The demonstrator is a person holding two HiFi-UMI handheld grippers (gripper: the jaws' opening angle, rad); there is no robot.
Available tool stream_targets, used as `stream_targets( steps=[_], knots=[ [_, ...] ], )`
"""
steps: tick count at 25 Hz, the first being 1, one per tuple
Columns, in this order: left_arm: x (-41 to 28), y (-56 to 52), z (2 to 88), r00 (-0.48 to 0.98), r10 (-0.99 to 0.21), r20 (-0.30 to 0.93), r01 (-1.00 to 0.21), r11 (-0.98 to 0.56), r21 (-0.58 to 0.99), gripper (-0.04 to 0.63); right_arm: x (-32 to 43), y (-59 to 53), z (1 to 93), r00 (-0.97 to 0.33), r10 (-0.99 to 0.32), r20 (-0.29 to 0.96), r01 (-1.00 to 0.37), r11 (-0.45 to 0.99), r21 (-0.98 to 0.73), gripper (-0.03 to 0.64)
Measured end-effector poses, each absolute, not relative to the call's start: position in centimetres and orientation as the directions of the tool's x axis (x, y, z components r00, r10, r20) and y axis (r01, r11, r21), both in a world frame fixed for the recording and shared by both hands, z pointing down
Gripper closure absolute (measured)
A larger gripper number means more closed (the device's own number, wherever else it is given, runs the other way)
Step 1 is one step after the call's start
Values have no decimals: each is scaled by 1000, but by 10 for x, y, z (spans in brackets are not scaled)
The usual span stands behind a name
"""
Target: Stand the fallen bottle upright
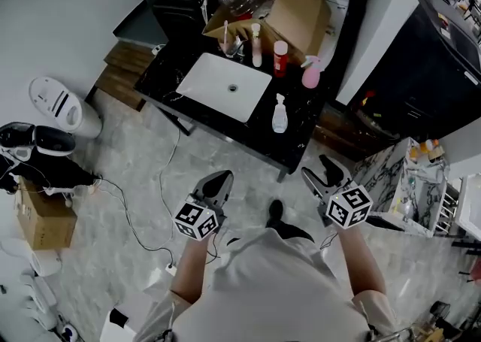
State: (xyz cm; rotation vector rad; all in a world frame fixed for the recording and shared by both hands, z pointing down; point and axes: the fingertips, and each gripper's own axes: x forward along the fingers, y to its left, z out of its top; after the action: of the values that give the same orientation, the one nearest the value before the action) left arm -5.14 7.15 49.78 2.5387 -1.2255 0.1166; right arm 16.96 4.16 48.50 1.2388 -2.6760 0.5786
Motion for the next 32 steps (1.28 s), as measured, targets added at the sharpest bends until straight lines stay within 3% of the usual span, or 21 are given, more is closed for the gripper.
stream_targets(
  steps=[19, 32],
  knots=[
    [-27, -36, 510, 539, -802, 257, -839, -485, 248, 589, 184, -94, 517, -733, -598, 325, -680, 639, -359, 330],
    [-48, -102, 520, 591, -760, 271, -805, -538, 250, 588, 162, -143, 533, -686, -617, 386, -728, 579, -368, 330]
  ],
)
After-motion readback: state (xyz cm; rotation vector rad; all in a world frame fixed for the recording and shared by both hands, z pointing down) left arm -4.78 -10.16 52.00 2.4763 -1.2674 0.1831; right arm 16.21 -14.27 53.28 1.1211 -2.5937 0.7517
